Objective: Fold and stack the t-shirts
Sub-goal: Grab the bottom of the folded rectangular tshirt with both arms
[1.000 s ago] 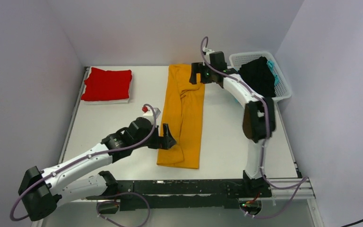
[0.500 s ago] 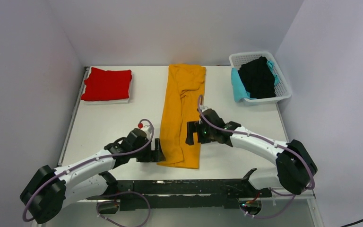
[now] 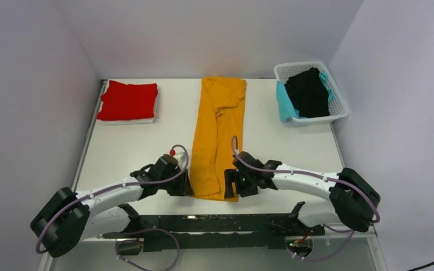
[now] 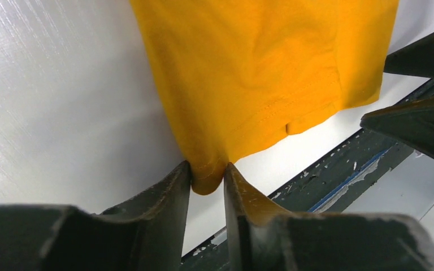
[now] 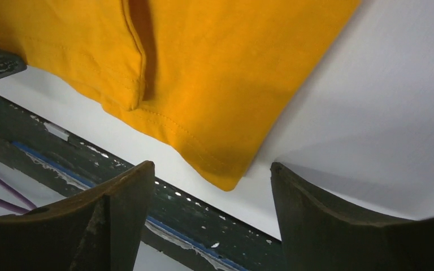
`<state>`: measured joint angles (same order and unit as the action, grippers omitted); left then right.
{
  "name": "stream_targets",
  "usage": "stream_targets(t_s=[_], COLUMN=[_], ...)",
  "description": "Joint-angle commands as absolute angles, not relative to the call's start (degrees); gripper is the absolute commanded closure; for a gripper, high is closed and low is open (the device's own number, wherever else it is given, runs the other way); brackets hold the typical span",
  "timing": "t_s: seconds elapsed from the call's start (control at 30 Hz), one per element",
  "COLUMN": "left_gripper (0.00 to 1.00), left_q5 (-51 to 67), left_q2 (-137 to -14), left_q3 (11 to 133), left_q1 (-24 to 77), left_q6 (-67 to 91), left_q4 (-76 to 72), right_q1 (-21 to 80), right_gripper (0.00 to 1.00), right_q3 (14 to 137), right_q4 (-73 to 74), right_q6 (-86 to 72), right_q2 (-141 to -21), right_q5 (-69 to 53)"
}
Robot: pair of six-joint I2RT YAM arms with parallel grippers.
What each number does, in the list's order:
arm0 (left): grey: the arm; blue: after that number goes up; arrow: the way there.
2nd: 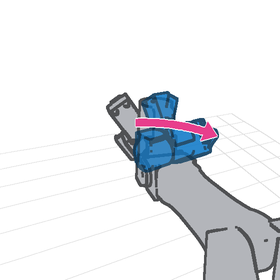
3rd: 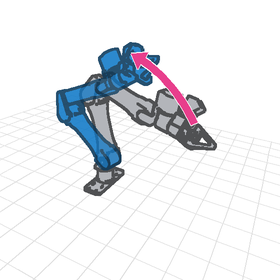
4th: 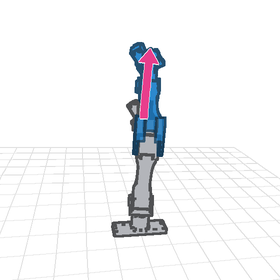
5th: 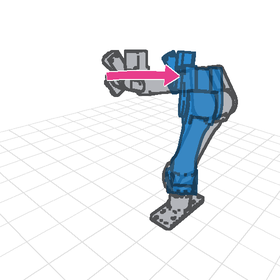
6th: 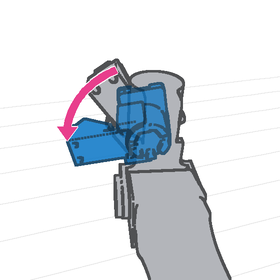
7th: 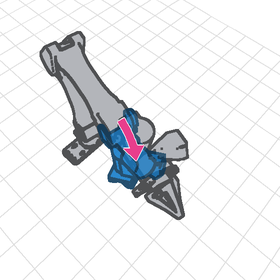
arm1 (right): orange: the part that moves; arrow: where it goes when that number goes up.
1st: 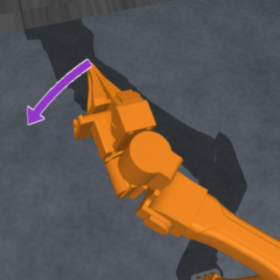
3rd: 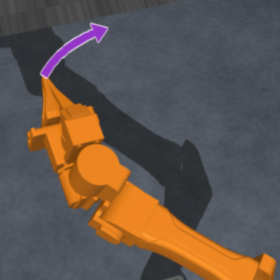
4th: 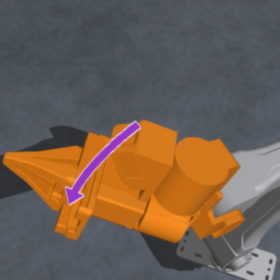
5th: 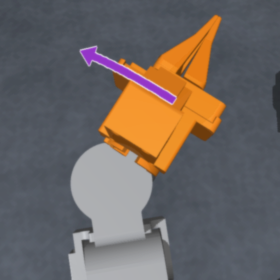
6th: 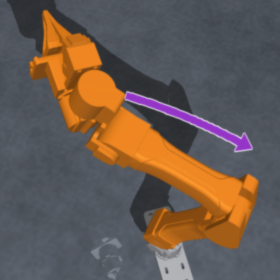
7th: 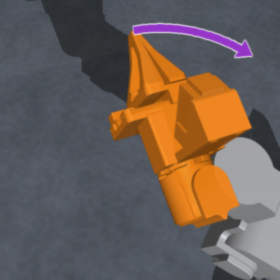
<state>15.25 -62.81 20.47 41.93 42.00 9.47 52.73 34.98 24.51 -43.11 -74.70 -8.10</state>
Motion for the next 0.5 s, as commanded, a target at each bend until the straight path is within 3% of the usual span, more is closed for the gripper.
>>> stream_targets(t_s=[0.0, 0.1, 0.17, 0.23, 0.33, 0.37, 0.47], left_gripper=[0.71, 0.81, 0.98, 1.00, 1.00, 1.00, 1.00], left_q5=[13.37, 12.76, 12.85, 12.11, 12.11, 12.73, 14.59], left_q2=[-64.49, -66.23, -66.89, -66.74, -63.40, -61.87, -57.02], left_q3=[18.93, 19.11, 19.20, 19.75, 18.22, 17.35, 15.00], left_q1=[42.31, 42.33, 42.32, 42.36, 42.28, 42.33, 42.50], left_q6=[40.64, 40.79, 41.14, 40.91, 41.44, 41.78, 42.69], left_q4=[11.51, 10.96, 10.98, 12.72, 14.34, 14.33, 14.65], right_q1=[53.09, 53.17, 53.23, 53.17, 53.18, 53.18, 53.31], right_gripper=[0.27, 0.37, 0.46, 0.58, 0.92, 0.98, 1.00], right_q3=[31.79, 29.88, 28.83, 28.03, 26.45, 25.95, 24.13], right_q4=[21.11, 18.81, 16.98, 16.28, 16.70, 17.24, 17.03], right_q6=[-47.84, -49.40, -50.26, -50.75, -51.61, -51.73, -52.63], right_q2=[-74.53, -74.88, -74.68, -74.31, -72.04, -71.13, -67.69], right_q5=[-8.45, -8.23, -8.89, -9.18, -8.61, -8.68, -12.02])
